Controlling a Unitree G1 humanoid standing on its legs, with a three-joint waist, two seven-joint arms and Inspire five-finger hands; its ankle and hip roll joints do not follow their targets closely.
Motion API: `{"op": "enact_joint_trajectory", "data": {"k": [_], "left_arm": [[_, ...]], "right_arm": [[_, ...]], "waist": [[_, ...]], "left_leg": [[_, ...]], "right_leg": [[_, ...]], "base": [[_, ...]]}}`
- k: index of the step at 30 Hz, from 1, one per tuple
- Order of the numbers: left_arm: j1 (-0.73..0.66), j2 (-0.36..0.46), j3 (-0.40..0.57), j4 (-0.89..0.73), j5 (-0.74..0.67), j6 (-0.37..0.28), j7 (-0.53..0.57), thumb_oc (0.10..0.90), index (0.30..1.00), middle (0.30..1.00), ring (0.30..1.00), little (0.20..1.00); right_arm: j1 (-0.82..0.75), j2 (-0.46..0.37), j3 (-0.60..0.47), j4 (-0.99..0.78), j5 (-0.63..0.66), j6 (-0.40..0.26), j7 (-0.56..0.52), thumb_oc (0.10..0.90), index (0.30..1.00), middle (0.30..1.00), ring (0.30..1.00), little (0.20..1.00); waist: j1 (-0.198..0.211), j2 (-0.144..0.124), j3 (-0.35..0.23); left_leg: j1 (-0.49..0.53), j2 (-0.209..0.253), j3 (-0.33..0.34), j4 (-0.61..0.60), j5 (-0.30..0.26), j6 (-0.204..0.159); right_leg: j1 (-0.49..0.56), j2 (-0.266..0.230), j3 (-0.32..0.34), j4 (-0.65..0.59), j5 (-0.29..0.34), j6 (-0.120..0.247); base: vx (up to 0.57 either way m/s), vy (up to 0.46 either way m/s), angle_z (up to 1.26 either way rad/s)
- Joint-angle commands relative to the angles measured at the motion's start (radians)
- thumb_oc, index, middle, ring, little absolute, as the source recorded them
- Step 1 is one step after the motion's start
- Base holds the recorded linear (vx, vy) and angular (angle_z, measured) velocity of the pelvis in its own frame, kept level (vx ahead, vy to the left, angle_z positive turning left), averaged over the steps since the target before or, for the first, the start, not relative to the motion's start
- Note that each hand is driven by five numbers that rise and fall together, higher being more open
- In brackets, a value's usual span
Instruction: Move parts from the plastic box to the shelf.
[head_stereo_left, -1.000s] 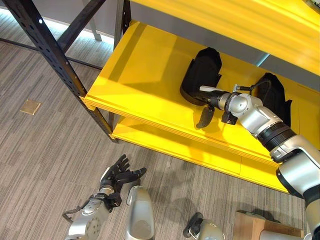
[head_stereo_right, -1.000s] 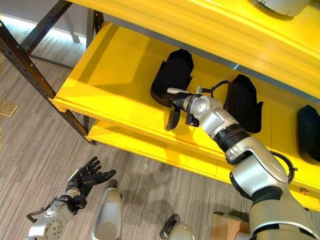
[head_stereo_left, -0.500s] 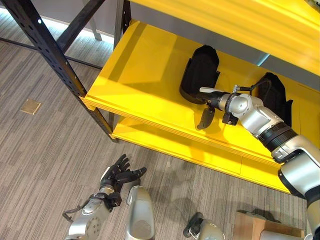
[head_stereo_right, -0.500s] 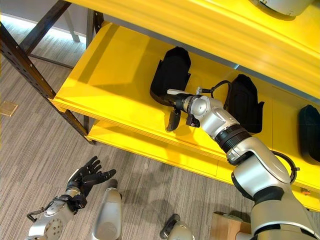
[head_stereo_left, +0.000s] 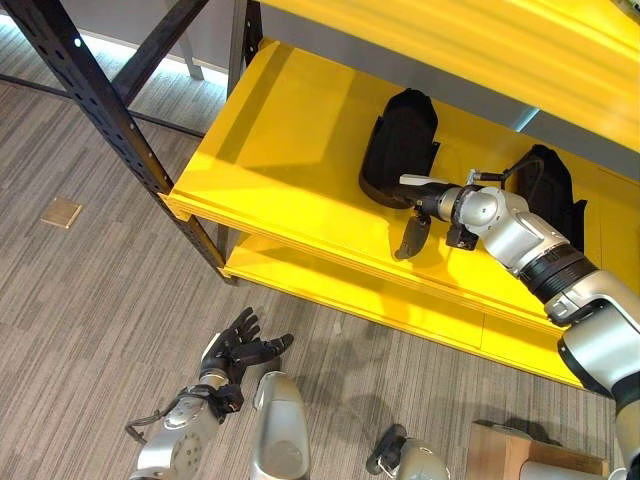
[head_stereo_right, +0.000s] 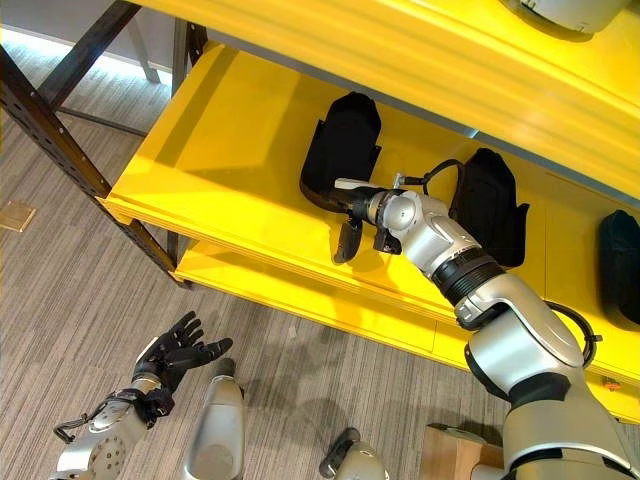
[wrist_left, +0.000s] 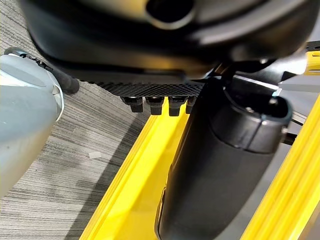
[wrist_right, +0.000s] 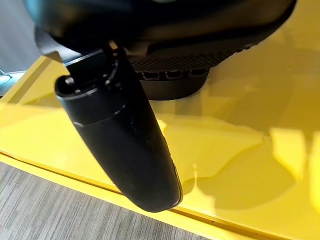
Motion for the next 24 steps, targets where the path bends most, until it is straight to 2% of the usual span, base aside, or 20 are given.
{"op": "enact_joint_trajectory", "data": {"k": [1,24], "left_arm": [[-0.024,0.075,0.019,-0.099,-0.016,-0.038,-0.043,0.900,1.000,1.000,1.000,1.000],[-0.035,0.079,0.017,-0.096,-0.010,-0.027,-0.053,0.900,1.000,1.000,1.000,1.000]], "right_arm": [[-0.022,-0.036,0.046,-0.031,0.012,0.004,0.033,0.900,1.000,1.000,1.000,1.000],[-0.007,-0.038,0.038,-0.067,0.044,0.013,0.057,0.900,1.000,1.000,1.000,1.000]], "waist": [[-0.014,-0.037,-0.026],[-0.025,-0.059,-0.045]], "left_leg": [[-0.039,0.056,-0.010,0.035,-0.022,0.016],[-0.032,0.064,-0.003,0.035,-0.028,0.018]], "right_leg": [[0.096,0.006,0.063,-0.095,0.066,-0.003],[0.103,0.016,0.069,-0.109,0.076,0.001]], "base": [[0.00,0.000,0.00],[0.00,0.000,0.00]]}}
